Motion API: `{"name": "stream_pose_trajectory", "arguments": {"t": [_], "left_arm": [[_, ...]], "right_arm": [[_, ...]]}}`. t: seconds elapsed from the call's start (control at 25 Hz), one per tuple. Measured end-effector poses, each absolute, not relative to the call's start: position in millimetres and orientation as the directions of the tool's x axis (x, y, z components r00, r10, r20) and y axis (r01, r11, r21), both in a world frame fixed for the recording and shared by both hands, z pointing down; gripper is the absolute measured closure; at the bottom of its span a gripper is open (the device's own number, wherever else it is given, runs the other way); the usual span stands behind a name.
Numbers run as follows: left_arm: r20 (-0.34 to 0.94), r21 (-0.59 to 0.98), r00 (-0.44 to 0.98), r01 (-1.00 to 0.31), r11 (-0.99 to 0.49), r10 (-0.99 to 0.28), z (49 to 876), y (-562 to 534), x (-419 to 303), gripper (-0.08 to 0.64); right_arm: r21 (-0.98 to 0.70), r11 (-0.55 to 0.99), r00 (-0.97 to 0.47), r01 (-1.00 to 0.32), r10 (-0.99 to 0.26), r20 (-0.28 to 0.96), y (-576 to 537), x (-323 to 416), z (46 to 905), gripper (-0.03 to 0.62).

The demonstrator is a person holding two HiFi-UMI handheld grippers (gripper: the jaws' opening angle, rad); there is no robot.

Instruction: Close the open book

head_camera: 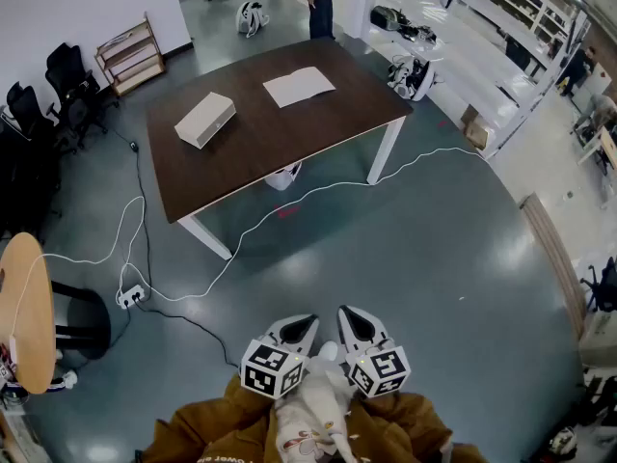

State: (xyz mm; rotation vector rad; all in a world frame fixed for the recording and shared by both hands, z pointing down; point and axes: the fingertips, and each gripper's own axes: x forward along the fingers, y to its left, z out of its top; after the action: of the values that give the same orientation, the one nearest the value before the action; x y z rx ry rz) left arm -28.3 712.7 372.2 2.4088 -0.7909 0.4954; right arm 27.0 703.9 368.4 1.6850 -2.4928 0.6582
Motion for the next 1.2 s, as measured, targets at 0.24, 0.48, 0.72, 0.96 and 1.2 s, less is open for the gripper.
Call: {"name": "stream_pose_trajectory", "arguments": {"t": [0.24, 0.48, 0.72, 0.96, 1.2], "left_arm": [[0.487, 0.398, 0.766, -0.622, -0.674, -0.420, 371.8, 715.5, -28.8, 0.554], [0.479, 0.410, 0.777, -0.609, -0.679, -0.409, 370.7, 714.6, -26.2, 0.554], [0.474, 0.416, 0.778, -0.611, -0.673, -0.413, 371.4, 710.6, -32.2, 0.554], [0.468, 0.425, 0.769, -0.628, -0.652, -0.435, 370.3, 690.4, -60.0, 0.554], [0.454, 0.453, 0.779, -0.619, -0.641, -0.432, 376.8, 673.4, -92.9, 0.554]], "right_arm": [[-0.303, 0.304, -0.392, -0.903, -0.873, 0.291, 709.5, 26.7, 367.6, 0.588], [-0.293, 0.296, -0.380, -0.909, -0.877, 0.295, 711.6, 29.4, 365.6, 0.588], [-0.327, 0.306, -0.394, -0.894, -0.885, 0.249, 704.2, 23.6, 359.5, 0.586], [-0.338, 0.296, -0.390, -0.893, -0.884, 0.257, 683.4, 2.7, 360.4, 0.586], [-0.317, 0.280, -0.367, -0.906, -0.893, 0.260, 662.5, -26.8, 364.9, 0.586]]}}
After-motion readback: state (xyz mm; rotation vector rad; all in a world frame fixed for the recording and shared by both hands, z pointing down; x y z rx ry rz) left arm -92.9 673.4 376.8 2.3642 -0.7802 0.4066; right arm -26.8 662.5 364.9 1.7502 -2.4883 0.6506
